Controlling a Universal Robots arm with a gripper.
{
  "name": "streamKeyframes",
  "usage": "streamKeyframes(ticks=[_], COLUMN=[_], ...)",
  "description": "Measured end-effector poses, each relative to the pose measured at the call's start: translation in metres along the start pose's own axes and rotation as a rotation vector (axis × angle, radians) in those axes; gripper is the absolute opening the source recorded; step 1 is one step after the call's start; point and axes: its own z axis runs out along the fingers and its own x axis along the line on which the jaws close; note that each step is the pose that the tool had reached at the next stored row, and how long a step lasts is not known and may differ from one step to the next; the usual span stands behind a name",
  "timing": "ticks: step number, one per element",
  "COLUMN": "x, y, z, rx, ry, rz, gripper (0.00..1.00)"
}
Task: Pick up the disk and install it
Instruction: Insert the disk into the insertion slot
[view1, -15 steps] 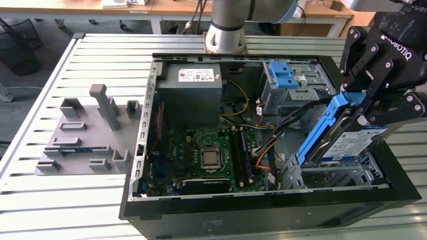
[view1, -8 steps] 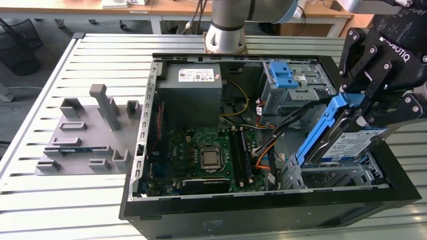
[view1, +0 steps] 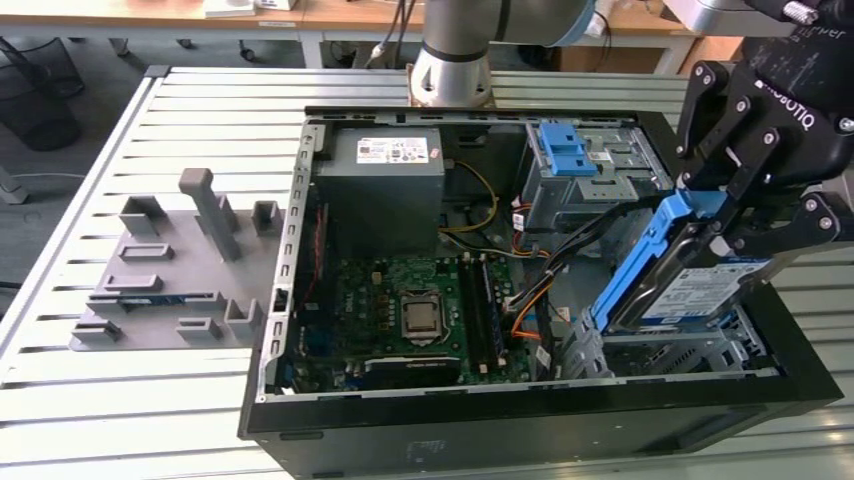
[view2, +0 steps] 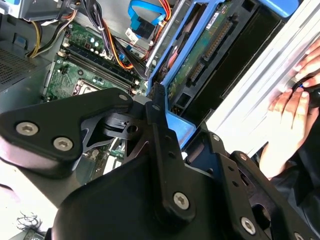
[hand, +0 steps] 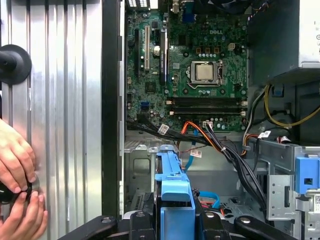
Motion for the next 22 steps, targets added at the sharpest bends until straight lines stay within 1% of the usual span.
streamKeyframes(ticks=[22], x=[0.0001], y=[-0.001], z=[0.0157], rx=[-0.0026], ry=[0.0008], rz=[0.0], gripper=[0.36])
